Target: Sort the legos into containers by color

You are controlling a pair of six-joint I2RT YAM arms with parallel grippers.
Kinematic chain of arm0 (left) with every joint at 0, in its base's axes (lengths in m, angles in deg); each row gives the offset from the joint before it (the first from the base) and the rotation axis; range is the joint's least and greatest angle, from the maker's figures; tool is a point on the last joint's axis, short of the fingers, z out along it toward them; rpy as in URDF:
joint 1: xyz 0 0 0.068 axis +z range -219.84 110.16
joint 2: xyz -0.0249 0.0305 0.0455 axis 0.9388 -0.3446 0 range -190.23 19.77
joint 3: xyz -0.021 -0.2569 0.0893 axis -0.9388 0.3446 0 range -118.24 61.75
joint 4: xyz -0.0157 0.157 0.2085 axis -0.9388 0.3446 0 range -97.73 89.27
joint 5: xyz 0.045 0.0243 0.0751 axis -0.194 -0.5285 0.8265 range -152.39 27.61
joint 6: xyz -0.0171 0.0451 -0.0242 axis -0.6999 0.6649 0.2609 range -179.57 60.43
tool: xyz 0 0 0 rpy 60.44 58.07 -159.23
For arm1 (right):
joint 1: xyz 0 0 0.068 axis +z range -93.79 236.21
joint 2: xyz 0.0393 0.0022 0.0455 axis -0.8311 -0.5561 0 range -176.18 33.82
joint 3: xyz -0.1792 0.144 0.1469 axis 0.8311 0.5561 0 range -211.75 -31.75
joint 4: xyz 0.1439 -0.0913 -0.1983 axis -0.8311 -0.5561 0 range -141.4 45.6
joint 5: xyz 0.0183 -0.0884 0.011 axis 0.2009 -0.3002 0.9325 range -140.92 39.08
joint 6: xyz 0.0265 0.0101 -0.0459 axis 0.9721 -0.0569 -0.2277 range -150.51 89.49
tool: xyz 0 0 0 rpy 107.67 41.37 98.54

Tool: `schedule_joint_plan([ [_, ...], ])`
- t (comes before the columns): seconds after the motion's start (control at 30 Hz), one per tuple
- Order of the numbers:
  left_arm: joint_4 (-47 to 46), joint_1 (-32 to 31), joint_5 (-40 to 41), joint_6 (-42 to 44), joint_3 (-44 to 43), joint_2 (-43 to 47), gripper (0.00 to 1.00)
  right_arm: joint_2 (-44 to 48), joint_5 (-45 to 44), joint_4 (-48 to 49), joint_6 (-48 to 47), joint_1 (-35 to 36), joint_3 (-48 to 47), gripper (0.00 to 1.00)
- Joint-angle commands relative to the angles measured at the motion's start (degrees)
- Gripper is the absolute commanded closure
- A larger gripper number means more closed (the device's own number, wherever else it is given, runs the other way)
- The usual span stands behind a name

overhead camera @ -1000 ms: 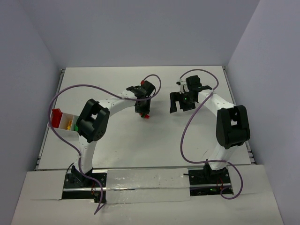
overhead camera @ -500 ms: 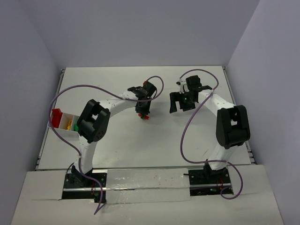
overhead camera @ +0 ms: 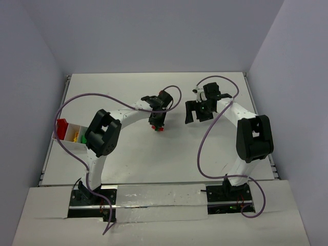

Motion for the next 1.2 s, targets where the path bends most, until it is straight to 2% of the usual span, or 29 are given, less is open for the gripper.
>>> schedule_joint_plan([
  [0.0,0.93,-0.35,-0.16,1.26,-2.29,0.69,0.97,1.71,1.51,1.07,-0.24,-0.55,-0.68,0.00],
  [0.03,1.21,-0.31,-0.28,1.61,-2.85,1.01,1.00,1.90,2.31,1.14,-0.39,-0.55,-0.73,0.00],
  [0.1,1.33,0.06,-0.96,2.31,-3.45,2.60,1.00,2.26,4.75,1.20,-0.82,-0.55,-0.80,0.00],
  [0.17,-1.00,1.89,-5.82,3.49,-2.29,6.70,1.00,3.38,9.09,1.42,-1.64,-0.55,-0.75,0.00],
  [0.4,-10.73,12.56,-38.46,6.12,6.82,21.45,1.00,11.22,29.02,5.35,-4.83,-0.38,1.43,0.00],
  [0.53,-10.97,16.18,-51.28,4.07,9.86,23.57,1.00,17.15,31.62,9.55,-8.69,1.31,3.41,0.01],
  [0.67,-16.09,17.12,-61.67,0.12,14.15,26.59,1.00,19.98,31.52,10.03,-12.73,4.80,2.35,0.06],
  [0.87,-21.83,17.90,-71.50,-6.26,18.38,28.39,1.00,18.38,27.76,6.81,-17.90,13.51,-2.25,0.15],
  [1.17,-26.02,18.01,-74.86,-10.47,21.21,29.08,1.00,16.60,24.12,4.53,-20.65,18.83,-5.27,0.28],
])
